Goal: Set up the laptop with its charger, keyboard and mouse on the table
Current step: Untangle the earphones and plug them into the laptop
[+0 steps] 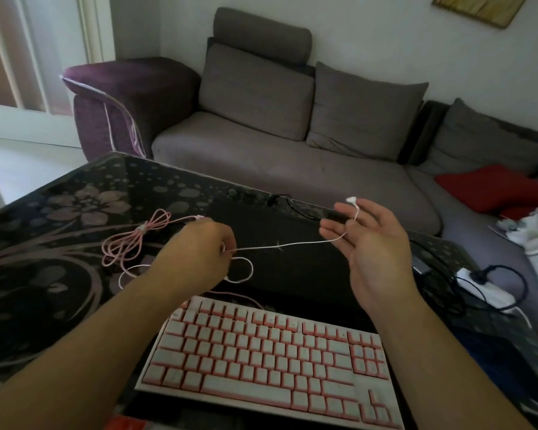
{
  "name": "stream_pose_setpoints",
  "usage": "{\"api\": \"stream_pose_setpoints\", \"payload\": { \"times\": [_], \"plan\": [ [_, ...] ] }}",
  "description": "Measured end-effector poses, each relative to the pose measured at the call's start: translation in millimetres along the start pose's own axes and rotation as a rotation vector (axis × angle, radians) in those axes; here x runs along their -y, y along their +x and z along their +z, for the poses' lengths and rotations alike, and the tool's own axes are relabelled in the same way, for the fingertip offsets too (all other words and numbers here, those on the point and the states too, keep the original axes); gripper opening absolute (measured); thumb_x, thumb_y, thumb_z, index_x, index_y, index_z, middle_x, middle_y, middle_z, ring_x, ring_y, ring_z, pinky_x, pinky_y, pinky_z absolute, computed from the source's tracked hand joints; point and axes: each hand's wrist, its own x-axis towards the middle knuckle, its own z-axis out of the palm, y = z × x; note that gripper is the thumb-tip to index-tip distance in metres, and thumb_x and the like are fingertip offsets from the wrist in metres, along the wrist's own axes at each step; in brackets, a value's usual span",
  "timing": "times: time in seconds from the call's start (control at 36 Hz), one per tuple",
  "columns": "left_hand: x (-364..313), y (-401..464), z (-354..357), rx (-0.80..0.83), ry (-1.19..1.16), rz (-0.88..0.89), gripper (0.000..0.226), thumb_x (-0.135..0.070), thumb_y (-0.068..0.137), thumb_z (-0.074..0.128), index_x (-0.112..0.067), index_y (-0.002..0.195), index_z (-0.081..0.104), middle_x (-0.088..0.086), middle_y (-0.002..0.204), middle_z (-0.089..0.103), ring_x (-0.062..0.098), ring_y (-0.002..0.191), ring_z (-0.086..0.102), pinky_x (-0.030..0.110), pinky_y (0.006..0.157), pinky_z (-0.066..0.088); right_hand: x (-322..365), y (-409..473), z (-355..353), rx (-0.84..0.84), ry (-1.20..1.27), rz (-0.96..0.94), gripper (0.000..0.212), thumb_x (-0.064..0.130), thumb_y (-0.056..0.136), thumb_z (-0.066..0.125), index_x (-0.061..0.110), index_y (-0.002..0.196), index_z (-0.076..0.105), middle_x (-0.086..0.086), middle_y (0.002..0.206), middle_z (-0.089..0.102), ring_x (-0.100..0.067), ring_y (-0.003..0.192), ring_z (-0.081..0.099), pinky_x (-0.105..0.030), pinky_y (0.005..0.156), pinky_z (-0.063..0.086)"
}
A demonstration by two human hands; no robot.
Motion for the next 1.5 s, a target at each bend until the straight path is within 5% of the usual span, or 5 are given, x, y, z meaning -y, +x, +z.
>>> {"api": "stream_pose_setpoints", "payload": {
  "times": [0.14,0.28,0.75,1.08,1.5],
  "plan": [
    [6,0,5,-0.065,-0.551,-0.077,0.028,-0.014,0.097,0.072,-0.025,0.120,0.061,-0.002,0.107,0.073,0.008,0.074,0.078,0.025,0.069,0.062,-9,9,-9,-0.079,-0.326,0.178,0.047,0.003,0.106,0.055,0.022,0.147,0.047,-0.003,0.115,0.069,-0.023,0.085,0.081,-0.035,0.076,0.067],
    [-5,-4,-2,-0.063,-0.775,-0.061,0.011,-0.012,0.096,0.073,-0.016,0.106,0.071,0.003,0.084,0.081,0.010,0.075,0.080,0.028,0.073,0.063,-14,-6,-8,0.168,-1.439,0.049,0.047,0.033,0.103,0.063,0.026,0.146,0.044,0.006,0.092,0.061,-0.012,0.083,0.067,-0.034,0.073,0.059],
    [-7,-23,-9,0.157,-0.961,0.043,0.051,0.002,0.089,0.075,-0.026,0.130,0.066,-0.006,0.128,0.073,0.010,0.113,0.073,0.036,0.102,0.057,-40,-50,48,0.531,-0.912,0.047,0.031,0.024,0.105,0.064,0.046,0.120,0.048,0.007,0.095,0.075,-0.002,0.082,0.074,-0.021,0.068,0.061],
    [6,-16,-9,-0.178,-0.243,0.011,0.021,-0.021,0.105,0.059,-0.035,0.118,0.066,-0.020,0.092,0.059,0.002,0.078,0.065,0.014,0.060,0.046,-23,-34,37,0.375,-0.847,-0.071,0.017,0.031,0.103,0.065,0.036,0.091,0.074,0.013,0.080,0.074,0.000,0.067,0.068,-0.018,0.062,0.048],
    [-9,-26,-15,-0.097,-0.673,0.222,0.025,-0.030,0.107,0.052,-0.021,0.090,0.069,-0.005,0.080,0.072,0.005,0.074,0.069,0.028,0.079,0.050,-13,-29,31,0.395,-0.821,-0.138,0.012,0.025,0.102,0.067,0.035,0.099,0.072,0.010,0.067,0.069,0.000,0.057,0.061,-0.016,0.059,0.047]
  ]
}}
